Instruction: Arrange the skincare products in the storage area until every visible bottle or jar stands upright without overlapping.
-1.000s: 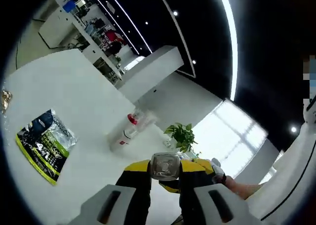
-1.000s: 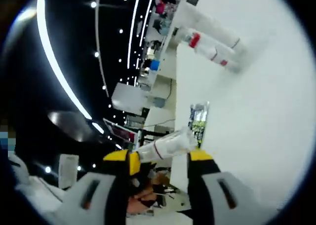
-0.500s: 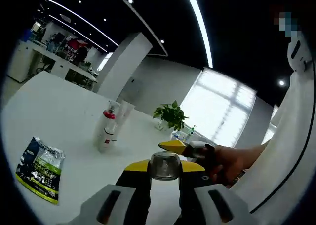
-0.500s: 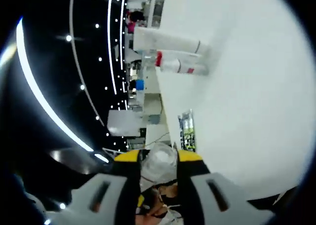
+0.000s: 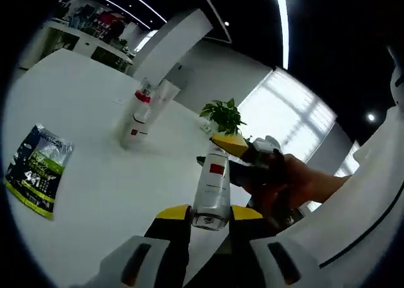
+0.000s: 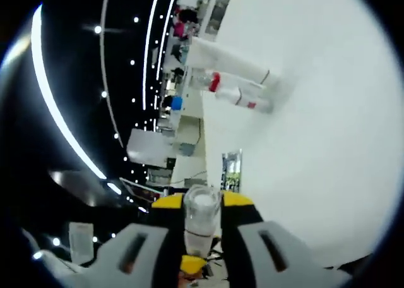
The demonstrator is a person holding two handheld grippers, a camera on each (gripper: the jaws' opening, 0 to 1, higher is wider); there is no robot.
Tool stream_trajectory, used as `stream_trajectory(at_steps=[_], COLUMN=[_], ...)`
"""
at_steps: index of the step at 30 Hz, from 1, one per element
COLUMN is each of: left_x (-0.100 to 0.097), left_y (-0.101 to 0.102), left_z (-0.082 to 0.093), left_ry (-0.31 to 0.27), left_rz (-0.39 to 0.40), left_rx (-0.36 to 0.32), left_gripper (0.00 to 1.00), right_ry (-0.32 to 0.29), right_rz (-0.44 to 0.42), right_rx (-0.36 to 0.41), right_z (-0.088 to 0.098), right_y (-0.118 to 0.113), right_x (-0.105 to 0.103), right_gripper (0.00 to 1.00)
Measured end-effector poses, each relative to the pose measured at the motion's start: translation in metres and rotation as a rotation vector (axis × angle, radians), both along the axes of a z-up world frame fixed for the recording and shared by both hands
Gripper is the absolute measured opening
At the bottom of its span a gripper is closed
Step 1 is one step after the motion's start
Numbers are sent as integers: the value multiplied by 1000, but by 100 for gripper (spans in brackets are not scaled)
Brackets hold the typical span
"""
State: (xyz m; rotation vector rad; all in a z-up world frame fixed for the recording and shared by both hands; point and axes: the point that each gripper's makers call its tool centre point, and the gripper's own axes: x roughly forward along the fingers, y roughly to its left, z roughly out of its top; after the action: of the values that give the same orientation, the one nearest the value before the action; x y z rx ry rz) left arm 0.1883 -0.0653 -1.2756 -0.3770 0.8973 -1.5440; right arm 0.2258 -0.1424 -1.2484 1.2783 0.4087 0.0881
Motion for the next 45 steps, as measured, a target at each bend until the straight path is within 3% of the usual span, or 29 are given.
stream_trajectory(at_steps=[3,7,13,16,18,19,24,28,31,36,40,45], left_x=[-3,-2,-7,-23,-27,-36,-43,-47,-45,-15,13,42], left_y=[0,0,-7,-8,-8,-7,-4,-4,-3,-8,-12,-16], left_z=[-4,-5,5,17,21,29,35,40,46,37,32,22], left_ry=[33,16,36,114,142,224,211,197,187,160,135,30], left_rz=[-10,-12,-63,-153,-176,-231,-290,-310,-304,-168,-34,88], left_rx=[16,18,-26,-72,-91,-117,-159,-186,-207,-159,-128,-38], left_gripper=[27,28,33,34,33,32,29,26,25,24,23,23], right_ry=[-11,-46,-152,-249,-276,-331,-411,-404,-375,-318,-233,-166], right_rz=[69,192,438,564,596,642,768,794,759,610,555,524], right_rx=[-131,-236,-413,-431,-422,-402,-455,-436,-424,-519,-580,-603], right_z=[5,12,26,40,44,54,65,66,65,53,37,25], right_y=[2,14,41,57,62,69,78,79,75,58,56,67], right_x=[1,0,-4,-8,-10,-12,-20,-18,-11,11,20,25], right_gripper=[18,18,18,18,18,18,18,19,20,23,29,29])
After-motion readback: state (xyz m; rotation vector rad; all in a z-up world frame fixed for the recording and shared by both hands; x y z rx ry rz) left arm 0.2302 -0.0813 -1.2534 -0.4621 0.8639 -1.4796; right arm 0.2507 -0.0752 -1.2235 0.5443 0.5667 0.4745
